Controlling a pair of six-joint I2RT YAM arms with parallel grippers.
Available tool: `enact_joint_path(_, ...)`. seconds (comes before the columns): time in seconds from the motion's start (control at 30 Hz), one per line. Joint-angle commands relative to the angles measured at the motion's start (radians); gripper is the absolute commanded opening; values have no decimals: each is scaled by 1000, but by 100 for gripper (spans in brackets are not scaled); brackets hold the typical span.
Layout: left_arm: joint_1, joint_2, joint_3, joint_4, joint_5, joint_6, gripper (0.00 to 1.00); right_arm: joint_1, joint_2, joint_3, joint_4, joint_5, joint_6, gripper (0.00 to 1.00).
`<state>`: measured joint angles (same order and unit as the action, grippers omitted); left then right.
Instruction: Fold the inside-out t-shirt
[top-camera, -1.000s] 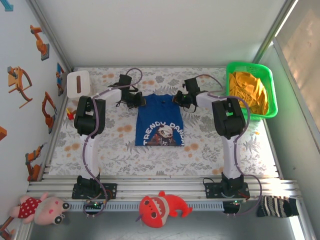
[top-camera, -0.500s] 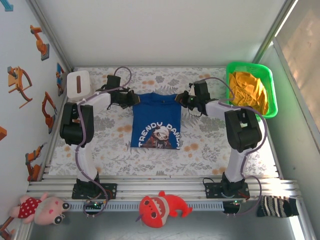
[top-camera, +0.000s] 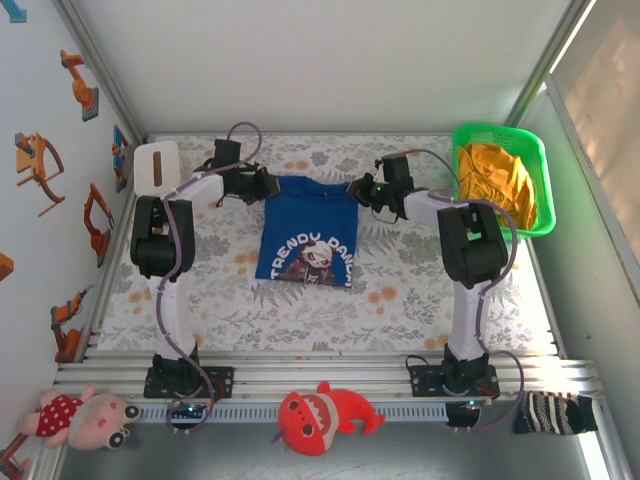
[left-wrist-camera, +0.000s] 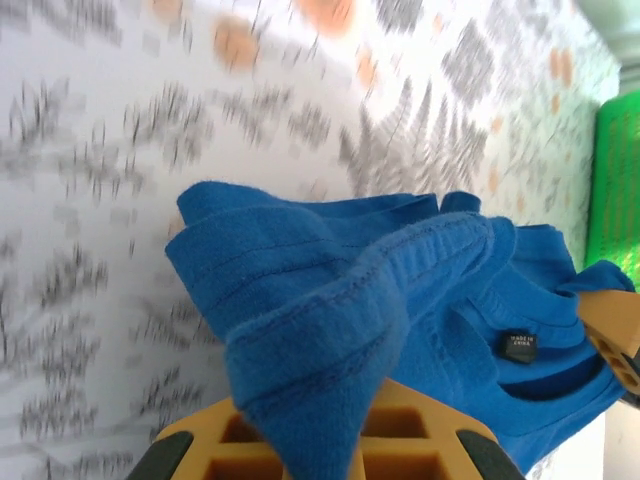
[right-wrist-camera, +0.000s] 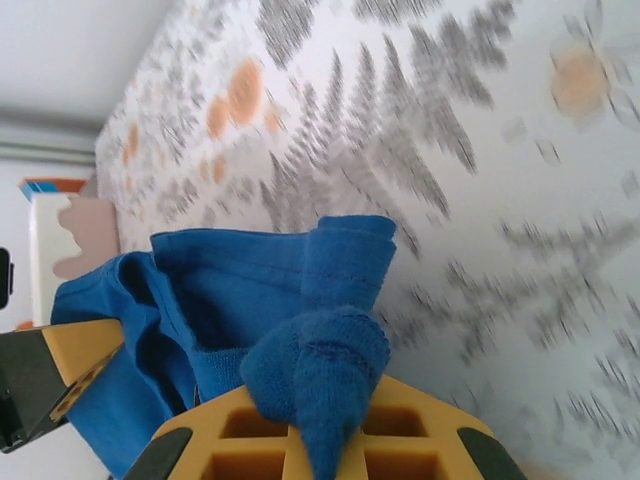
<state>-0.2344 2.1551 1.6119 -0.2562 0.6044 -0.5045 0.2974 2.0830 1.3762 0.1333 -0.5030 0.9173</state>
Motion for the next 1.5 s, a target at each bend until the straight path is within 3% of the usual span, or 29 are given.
enact_joint_path(0.0, 21, 3, 163, -14, 33, -29, 0, -29, -17, 175, -47, -17, 9, 0)
enact_joint_path(0.17, 29, -50, 294, -23, 44, -48, 0, -48, -71, 348, -136, -23, 4, 0)
enact_joint_path(0.3, 28, -136, 249, 24, 54, -60, 0, -51, -166, 321, -167, -11, -23, 0)
enact_joint_path(0.43, 16, -200, 85, 116, 68, -85, 0, -46, -264, 122, -96, -3, -17, 0)
enact_joint_path(0.7, -35, -347, -416, 339, 47, -126, 0, 27, -480, -462, 154, 38, 29, 0)
enact_joint_path(0.83, -75, -421, -544, 347, -37, -75, 3, 50, -544, -582, 171, 98, 6, 0)
enact_joint_path(1.0, -74, -360, -489, 286, -103, -8, 14, 49, -478, -522, 140, 138, -74, 0)
enact_joint_path(1.27, -50, -225, -350, 254, -191, 49, 15, 44, -275, -260, 83, 212, -224, 0)
enact_joint_path(1.47, -32, -121, -248, 261, -193, 74, 16, 36, -117, -87, 39, 233, -263, 0)
